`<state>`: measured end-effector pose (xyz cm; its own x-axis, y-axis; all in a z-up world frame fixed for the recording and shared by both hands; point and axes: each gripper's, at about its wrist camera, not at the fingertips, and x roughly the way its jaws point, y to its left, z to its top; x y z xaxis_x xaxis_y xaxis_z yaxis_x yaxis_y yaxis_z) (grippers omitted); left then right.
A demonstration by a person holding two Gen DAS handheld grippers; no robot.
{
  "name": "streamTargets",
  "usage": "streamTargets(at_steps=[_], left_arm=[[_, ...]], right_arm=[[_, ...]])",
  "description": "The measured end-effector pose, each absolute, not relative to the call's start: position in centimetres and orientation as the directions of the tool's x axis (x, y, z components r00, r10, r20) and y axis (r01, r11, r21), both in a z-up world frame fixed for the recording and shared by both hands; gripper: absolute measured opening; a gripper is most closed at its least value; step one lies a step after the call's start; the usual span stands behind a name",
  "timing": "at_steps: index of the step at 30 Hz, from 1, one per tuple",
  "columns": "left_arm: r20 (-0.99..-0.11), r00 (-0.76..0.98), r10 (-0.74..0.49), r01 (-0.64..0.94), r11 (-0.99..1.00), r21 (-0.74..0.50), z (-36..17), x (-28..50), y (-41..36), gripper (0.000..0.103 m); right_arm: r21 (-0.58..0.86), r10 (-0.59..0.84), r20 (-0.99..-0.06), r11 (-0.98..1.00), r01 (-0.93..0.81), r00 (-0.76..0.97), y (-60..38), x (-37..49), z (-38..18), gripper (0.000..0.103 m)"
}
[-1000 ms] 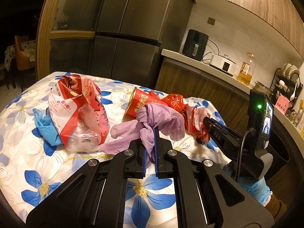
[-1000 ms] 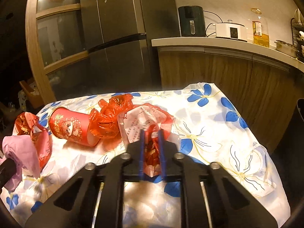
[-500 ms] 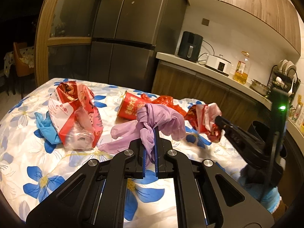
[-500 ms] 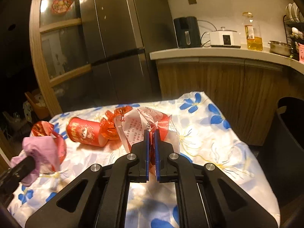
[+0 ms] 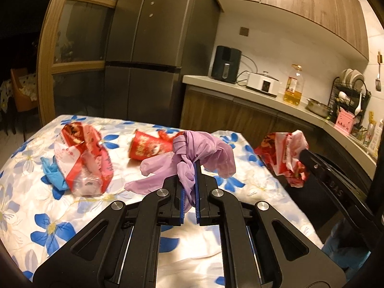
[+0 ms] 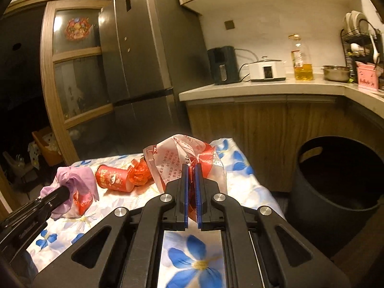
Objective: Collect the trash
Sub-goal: 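Carry the purple glove and red-and-white wrapper over the black bin with both tools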
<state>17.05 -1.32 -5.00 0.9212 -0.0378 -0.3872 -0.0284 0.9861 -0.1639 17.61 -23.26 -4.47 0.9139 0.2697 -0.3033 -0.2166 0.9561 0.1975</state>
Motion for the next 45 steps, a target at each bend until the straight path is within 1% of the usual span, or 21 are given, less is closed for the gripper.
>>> streamTargets(at_steps=[8, 18, 27, 31, 39, 45], left_arm=[[-0.352, 0.931, -0.098, 0.056, 0.99, -0.127, -3.3, 17.3, -5.7, 0.005], [-0.328, 0.925, -0.19, 0.169, 0.981, -0.091, -2.1, 18.4, -11.7, 0.005], [-0.291, 0.907, -0.306, 0.297, 0.952, -0.075, -1.1, 19.8, -18.2, 0.005], [-0.287, 0.895, -0.341, 0.336, 0.939, -0.07, -1.1, 20.4, -20.7, 0.005], [-0.279, 0.878, -0.389, 0.394, 0.918, -0.042, -1.4, 21.7, -25.1, 0.005], [-0.285, 0.869, -0.404, 0.41, 0.911, -0.041, -1.6, 22.9, -26.8, 0.005]], right_arm=[[0.209, 0.198, -0.257, 0.967, -0.146, 0.946, -27.4, 15.7, -3.3, 0.006], [0.232, 0.1, -0.226, 0.972, -0.046, 0.969, -32.3, 14.4, -2.8, 0.006], [0.236, -0.018, -0.2, 0.97, 0.066, 0.98, -36.9, 13.6, -2.3, 0.006], [0.249, -0.06, -0.19, 0.963, 0.107, 0.98, -38.7, 13.6, -2.1, 0.006], [0.266, -0.102, -0.182, 0.953, 0.148, 0.978, -40.7, 13.9, -1.9, 0.006], [0.261, -0.118, -0.193, 0.951, 0.167, 0.974, -41.4, 14.6, -2.1, 0.006]])
